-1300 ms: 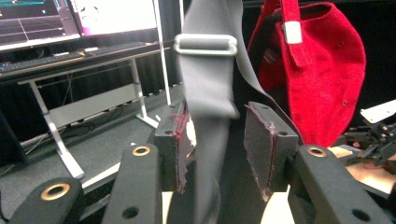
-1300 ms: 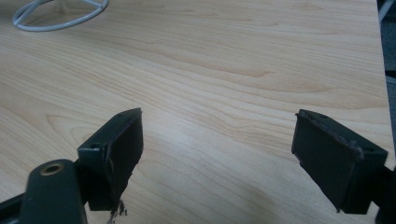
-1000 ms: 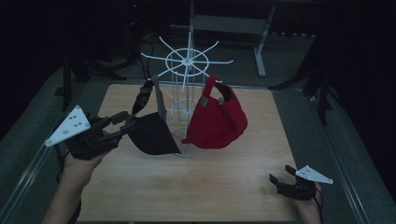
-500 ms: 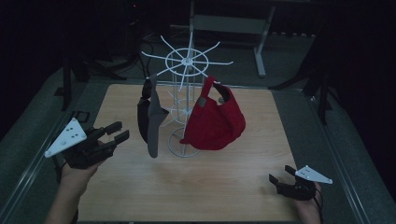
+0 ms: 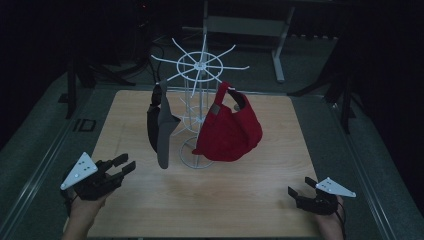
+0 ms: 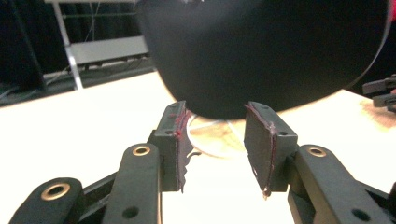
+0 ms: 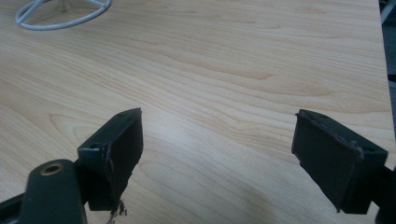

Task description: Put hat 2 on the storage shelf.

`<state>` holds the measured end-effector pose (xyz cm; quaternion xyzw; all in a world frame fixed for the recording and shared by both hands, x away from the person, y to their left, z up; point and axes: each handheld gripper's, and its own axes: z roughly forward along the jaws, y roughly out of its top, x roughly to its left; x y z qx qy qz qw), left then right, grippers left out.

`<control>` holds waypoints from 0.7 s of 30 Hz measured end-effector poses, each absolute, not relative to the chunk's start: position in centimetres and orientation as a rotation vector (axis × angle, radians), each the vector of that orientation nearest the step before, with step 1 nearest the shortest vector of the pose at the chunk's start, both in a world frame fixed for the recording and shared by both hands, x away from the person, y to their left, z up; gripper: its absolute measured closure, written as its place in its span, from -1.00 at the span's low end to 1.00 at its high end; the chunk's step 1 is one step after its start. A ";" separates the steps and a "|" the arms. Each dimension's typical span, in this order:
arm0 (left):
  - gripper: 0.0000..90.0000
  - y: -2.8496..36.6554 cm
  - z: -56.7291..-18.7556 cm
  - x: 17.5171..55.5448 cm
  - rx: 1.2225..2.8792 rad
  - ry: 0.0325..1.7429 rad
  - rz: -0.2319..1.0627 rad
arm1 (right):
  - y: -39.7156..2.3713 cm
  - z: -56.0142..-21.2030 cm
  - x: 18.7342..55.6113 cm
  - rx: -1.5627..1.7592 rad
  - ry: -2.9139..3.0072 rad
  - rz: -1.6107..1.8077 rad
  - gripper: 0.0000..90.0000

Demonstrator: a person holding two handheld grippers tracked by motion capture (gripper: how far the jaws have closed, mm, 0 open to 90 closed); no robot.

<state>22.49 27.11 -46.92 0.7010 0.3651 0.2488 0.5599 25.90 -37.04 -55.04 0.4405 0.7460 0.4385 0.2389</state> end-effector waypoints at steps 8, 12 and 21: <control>0.34 27.6 -50.0 22.1 1.673 0.919 0.553 | -36.9 -55.1 25.9 1.187 2.045 1.185 -0.65; 0.34 27.6 -51.0 21.9 1.699 0.928 0.564 | -36.9 -55.2 25.9 1.181 2.041 1.181 -0.65; 0.29 27.5 -54.2 21.4 1.757 0.979 0.524 | -36.9 -55.2 25.9 1.181 2.033 1.175 -0.65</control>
